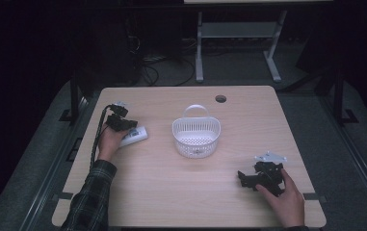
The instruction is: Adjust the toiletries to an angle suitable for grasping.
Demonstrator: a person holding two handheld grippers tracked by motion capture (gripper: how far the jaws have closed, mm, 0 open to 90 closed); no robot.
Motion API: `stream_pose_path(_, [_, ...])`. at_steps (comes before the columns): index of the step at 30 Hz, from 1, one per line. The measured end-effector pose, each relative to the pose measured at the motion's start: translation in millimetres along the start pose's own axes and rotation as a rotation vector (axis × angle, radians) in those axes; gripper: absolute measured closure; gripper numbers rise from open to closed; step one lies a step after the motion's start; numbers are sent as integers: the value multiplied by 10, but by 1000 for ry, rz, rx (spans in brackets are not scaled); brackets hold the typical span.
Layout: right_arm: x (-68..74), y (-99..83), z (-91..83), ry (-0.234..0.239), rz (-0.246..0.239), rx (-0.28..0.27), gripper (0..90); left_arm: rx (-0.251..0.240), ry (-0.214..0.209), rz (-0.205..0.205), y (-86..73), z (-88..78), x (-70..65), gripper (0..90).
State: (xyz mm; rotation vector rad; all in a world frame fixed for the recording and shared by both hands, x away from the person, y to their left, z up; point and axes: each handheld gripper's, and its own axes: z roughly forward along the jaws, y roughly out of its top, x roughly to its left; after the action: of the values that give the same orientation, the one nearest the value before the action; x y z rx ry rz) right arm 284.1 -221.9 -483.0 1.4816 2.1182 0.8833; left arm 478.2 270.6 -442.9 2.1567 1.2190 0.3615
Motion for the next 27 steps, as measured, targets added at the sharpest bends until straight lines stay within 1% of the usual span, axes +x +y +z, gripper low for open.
stream_pose_path(6, [0, 0, 0, 0, 0, 0, 0, 20, -24, 3, -6, 7, -48, 897])
stream_pose_path(10, [0, 0, 0, 0, 0, 0, 0, 47, -33, 27, -15, 7, -119, 897])
stream_pose_path(14, [0, 0, 0, 0, 0, 0, 0, 53, -50, 31, -47, -5, -192, 897])
stream_pose_path(22, [0, 0, 0, 0, 0, 0, 0, 59, -75, 65, -140, -65, -355, 897])
stream_pose_path(23, [0, 0, 0, 0, 0, 0, 0, 55, -79, 60, -152, -71, -378, 897])
stream_pose_path(27, [0, 0, 0, 0, 0, 0, 0, 58, -92, 73, -191, -91, -434, 898])
